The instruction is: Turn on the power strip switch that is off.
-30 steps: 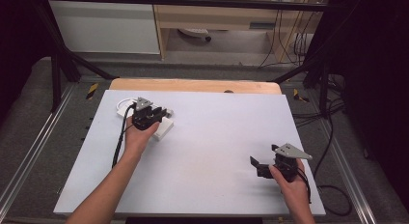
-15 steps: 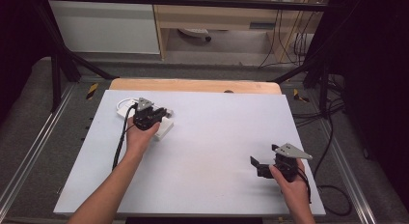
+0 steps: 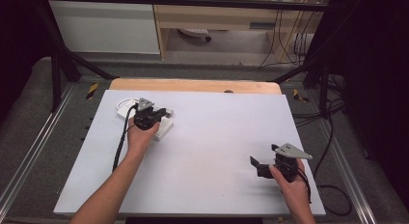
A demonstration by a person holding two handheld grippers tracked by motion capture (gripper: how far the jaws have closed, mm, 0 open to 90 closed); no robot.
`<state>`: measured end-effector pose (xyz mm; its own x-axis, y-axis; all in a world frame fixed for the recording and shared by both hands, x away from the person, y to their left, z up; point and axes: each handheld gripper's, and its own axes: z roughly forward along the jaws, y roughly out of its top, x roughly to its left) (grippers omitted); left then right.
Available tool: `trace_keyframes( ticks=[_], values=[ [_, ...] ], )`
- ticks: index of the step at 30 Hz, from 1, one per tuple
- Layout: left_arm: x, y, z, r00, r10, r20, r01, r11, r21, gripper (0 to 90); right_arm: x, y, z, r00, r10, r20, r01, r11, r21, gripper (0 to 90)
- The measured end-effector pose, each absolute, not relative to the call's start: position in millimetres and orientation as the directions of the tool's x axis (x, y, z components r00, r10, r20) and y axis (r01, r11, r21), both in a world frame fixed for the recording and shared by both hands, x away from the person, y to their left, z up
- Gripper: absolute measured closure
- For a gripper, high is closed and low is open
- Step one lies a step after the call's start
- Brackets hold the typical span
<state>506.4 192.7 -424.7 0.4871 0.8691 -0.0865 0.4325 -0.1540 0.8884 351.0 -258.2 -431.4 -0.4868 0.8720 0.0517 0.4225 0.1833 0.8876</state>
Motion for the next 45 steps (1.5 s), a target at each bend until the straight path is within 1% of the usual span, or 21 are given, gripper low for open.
trace_keyframes(
  ticks=[10, 31, 45],
  values=[
    [510.4, 194.4, -430.1, 0.473, 0.877, -0.089, 0.44, -0.148, 0.886, 90.0, 351.1, -258.6, -431.5, -0.487, 0.872, 0.052, 0.424, 0.183, 0.887, 3.1],
    [514.1, 205.5, -437.4, 0.453, 0.89, -0.057, 0.463, -0.18, 0.868, 90.0, 351.1, -259.8, -431.5, -0.487, 0.872, 0.051, 0.422, 0.184, 0.888, 3.1],
    [516.3, 208.4, -441.2, 0.442, 0.894, -0.073, 0.473, -0.163, 0.866, 90.0, 351.0, -260.1, -431.3, -0.488, 0.872, 0.051, 0.422, 0.185, 0.887, 3.1]
  ],
)
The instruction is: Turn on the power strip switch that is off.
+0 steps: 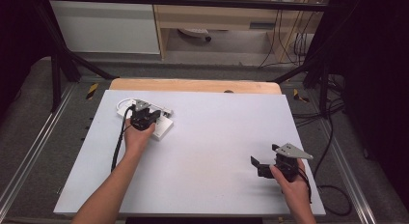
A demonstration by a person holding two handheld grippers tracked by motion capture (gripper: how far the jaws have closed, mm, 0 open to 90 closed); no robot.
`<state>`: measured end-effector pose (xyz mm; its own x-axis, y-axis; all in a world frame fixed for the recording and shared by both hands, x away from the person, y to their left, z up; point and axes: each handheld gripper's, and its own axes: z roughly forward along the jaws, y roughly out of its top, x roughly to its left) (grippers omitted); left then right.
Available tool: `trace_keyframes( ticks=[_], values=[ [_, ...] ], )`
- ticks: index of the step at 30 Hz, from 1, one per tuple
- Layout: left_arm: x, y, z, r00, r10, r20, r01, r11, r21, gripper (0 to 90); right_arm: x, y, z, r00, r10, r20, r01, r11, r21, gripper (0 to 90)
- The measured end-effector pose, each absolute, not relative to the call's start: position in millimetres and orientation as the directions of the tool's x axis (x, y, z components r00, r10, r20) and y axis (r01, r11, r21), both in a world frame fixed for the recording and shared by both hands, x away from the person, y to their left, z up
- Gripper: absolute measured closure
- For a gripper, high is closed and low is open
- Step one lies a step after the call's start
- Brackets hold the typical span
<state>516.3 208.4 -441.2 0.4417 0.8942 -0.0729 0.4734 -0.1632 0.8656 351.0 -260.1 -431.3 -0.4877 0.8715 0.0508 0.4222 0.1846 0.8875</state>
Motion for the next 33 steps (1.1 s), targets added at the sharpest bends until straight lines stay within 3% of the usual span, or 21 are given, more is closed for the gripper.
trace_keyframes(
  ticks=[33],
  values=[
    [517.8, 210.2, -445.9, 0.434, 0.897, -0.077, 0.485, -0.161, 0.86, 90.0, 351.1, -260.7, -431.4, -0.488, 0.872, 0.048, 0.422, 0.187, 0.887, 3.1]
  ],
)
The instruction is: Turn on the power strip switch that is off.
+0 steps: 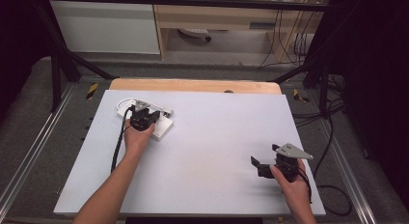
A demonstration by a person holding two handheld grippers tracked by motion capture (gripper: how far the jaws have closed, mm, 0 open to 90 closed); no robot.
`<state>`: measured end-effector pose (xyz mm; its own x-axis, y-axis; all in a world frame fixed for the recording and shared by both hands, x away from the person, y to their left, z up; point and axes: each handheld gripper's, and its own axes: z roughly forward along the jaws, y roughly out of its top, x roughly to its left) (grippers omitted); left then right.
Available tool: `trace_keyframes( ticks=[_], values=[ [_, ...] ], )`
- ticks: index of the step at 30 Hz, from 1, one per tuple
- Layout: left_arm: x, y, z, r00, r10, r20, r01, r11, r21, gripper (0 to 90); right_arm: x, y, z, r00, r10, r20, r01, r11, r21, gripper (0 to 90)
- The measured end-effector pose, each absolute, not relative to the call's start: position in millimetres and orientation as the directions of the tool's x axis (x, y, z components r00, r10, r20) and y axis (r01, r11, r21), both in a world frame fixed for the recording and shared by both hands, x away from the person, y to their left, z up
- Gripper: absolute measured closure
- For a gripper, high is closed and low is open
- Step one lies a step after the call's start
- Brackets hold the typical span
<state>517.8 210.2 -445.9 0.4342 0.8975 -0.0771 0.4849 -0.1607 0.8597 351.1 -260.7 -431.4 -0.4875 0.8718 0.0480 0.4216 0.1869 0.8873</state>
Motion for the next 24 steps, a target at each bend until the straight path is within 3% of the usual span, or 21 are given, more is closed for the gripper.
trace_keyframes(
  ticks=[24],
  values=[
    [515.9, 214.5, -449.2, 0.433, 0.898, -0.076, 0.471, -0.154, 0.869, 90.0, 351.2, -259.1, -431.6, -0.49, 0.87, 0.049, 0.424, 0.189, 0.886, 3.1]
  ],
)
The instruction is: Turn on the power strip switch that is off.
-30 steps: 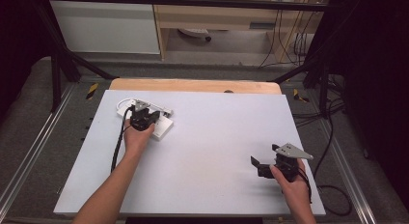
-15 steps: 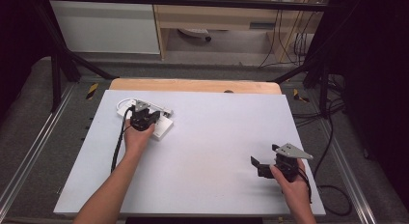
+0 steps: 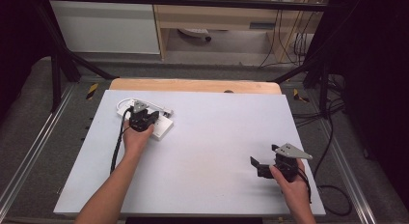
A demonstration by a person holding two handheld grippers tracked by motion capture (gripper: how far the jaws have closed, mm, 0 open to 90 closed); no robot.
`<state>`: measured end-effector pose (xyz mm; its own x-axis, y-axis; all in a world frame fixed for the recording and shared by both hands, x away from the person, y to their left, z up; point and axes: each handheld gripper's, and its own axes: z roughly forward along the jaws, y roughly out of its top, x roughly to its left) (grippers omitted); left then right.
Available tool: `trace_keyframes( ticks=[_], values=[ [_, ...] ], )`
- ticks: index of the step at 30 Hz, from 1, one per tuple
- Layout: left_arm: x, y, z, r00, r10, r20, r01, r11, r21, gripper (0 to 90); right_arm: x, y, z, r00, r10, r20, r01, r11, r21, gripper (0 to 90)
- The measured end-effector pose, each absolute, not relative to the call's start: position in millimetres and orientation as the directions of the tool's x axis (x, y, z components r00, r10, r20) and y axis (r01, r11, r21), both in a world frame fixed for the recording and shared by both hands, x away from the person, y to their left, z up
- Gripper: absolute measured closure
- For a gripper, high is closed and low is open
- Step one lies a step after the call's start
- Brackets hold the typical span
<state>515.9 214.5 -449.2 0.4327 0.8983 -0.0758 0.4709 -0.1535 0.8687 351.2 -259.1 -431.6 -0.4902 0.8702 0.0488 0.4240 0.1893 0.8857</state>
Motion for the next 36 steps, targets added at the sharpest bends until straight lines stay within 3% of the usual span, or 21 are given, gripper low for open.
trace_keyframes(
  ticks=[36],
  values=[
    [515.3, 216.8, -452.7, 0.428, 0.899, -0.09, 0.467, -0.134, 0.874, 90.0, 350.9, -260.3, -431.4, -0.488, 0.871, 0.05, 0.424, 0.186, 0.886, 3.0]
  ],
)
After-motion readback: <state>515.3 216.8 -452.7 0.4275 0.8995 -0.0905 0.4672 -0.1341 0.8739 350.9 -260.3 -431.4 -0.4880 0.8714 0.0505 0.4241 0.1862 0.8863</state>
